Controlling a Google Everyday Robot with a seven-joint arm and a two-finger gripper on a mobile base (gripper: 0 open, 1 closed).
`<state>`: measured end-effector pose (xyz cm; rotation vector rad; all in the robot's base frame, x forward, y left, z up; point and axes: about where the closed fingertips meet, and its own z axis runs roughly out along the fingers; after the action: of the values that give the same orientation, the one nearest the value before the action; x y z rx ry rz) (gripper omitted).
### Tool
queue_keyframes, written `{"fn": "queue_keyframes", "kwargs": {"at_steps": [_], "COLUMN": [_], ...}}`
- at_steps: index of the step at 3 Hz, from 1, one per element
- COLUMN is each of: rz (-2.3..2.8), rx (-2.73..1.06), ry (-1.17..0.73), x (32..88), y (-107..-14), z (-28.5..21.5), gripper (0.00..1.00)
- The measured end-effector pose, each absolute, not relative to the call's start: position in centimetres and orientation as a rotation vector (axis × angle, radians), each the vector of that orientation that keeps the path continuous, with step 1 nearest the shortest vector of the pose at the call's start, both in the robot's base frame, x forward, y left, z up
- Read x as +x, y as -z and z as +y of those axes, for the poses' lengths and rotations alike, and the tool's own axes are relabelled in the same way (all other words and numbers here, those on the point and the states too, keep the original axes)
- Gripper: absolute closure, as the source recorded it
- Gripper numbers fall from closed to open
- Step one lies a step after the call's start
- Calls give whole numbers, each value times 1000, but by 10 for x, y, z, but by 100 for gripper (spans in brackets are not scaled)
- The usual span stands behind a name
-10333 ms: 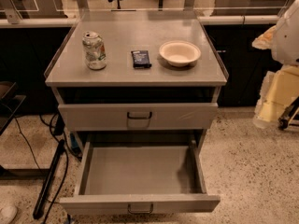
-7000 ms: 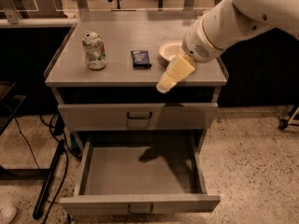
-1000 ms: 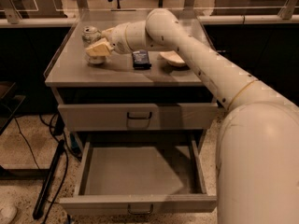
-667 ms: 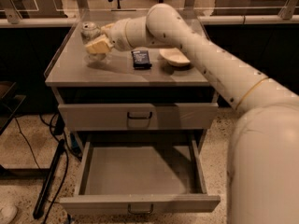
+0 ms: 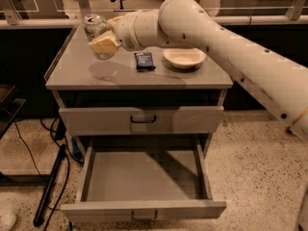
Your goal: Place 7up can into middle drawer
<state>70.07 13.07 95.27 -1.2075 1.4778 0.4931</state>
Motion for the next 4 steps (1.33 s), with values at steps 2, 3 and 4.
{"fn": "queue_keyframes", "kwargs": {"at_steps": [2,3,4], "rz": [1487,1487,1518], "rx": [-1224,-1224,-1210], "ry": [-475,-475,-471], "x": [695,695,667], "y": [-950,-950,-945], "z": [130,130,127], "gripper": [100,100,100]}}
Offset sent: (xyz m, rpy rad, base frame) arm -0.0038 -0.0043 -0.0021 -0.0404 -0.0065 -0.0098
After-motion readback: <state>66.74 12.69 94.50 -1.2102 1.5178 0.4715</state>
